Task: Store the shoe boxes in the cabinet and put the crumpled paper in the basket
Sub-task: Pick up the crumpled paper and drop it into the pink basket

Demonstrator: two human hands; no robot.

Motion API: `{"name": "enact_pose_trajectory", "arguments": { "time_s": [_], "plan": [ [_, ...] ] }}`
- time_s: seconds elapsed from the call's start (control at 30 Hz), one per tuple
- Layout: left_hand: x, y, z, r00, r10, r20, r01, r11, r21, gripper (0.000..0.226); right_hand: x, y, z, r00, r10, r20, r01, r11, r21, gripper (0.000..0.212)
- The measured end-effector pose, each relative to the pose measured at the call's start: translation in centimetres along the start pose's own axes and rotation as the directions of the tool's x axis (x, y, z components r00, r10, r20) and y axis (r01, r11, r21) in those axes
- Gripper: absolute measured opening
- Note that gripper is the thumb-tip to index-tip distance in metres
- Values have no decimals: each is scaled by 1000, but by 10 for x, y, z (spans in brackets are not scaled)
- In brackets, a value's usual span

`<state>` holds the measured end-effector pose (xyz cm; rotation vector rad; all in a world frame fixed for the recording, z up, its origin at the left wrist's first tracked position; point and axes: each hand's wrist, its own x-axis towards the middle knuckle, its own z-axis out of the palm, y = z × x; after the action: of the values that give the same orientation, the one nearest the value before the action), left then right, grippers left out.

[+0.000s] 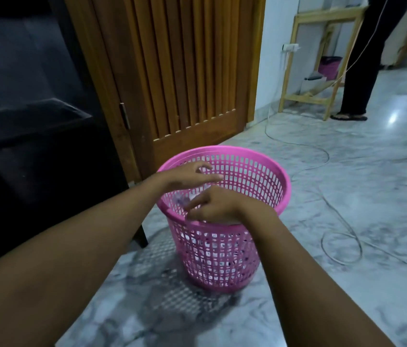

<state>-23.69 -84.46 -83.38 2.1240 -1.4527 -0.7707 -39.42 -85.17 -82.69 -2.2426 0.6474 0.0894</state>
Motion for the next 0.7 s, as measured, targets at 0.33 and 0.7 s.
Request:
{"name": "enact_pose_trajectory", "arguments": {
  "time_s": [0.33, 0.7],
  "plan": [
    [-42, -46, 3, 737, -234, -635, 410, 900, 145, 51, 9, 73, -23, 588, 391, -708, -522, 852, 37, 67],
    [-116, -53, 6, 463, -600, -652, 281, 797, -534, 10, 17, 67, -49, 598, 461, -656, -351, 886, 302, 29]
  ]
}}
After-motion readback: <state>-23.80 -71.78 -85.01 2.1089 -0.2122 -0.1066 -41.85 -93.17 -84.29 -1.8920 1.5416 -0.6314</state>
